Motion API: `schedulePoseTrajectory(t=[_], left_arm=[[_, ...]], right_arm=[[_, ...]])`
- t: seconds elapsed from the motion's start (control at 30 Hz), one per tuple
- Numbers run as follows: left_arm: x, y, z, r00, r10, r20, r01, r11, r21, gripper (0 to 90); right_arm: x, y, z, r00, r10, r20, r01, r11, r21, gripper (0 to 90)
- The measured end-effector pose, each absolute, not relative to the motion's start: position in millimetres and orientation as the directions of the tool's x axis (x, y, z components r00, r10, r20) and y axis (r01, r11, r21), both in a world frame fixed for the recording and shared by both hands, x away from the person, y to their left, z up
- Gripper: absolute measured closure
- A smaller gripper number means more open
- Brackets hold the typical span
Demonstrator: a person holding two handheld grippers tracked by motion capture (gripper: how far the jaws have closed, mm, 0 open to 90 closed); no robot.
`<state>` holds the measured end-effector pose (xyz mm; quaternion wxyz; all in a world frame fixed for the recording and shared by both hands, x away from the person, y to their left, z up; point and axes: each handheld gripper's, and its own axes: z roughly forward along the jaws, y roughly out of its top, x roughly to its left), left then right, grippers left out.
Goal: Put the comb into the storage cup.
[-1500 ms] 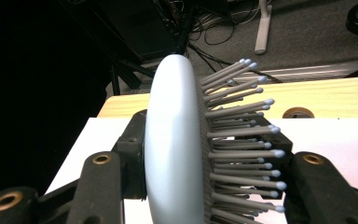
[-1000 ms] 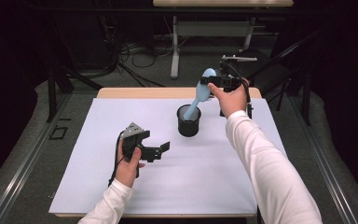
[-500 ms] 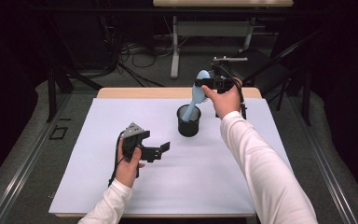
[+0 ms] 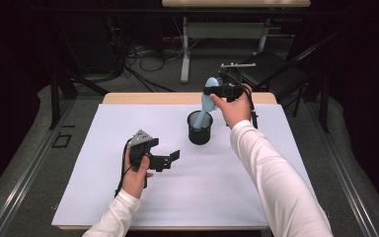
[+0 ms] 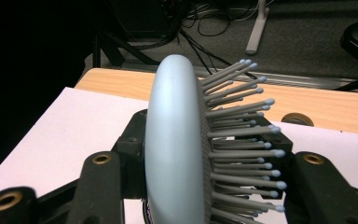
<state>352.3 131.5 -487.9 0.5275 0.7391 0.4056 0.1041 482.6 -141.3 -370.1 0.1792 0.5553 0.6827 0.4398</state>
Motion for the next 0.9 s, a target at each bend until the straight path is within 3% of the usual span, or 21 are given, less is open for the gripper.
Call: schedulePoseTrajectory(t=[0.9], left_arm=[[353, 132, -488, 0.648, 0.711, -0.273, 0.491, -0.115, 0.864, 0.5]], right_arm=[[483, -128, -384, -0.347, 0.92, 0.181, 0.586, 0.062, 0.808, 47.9]])
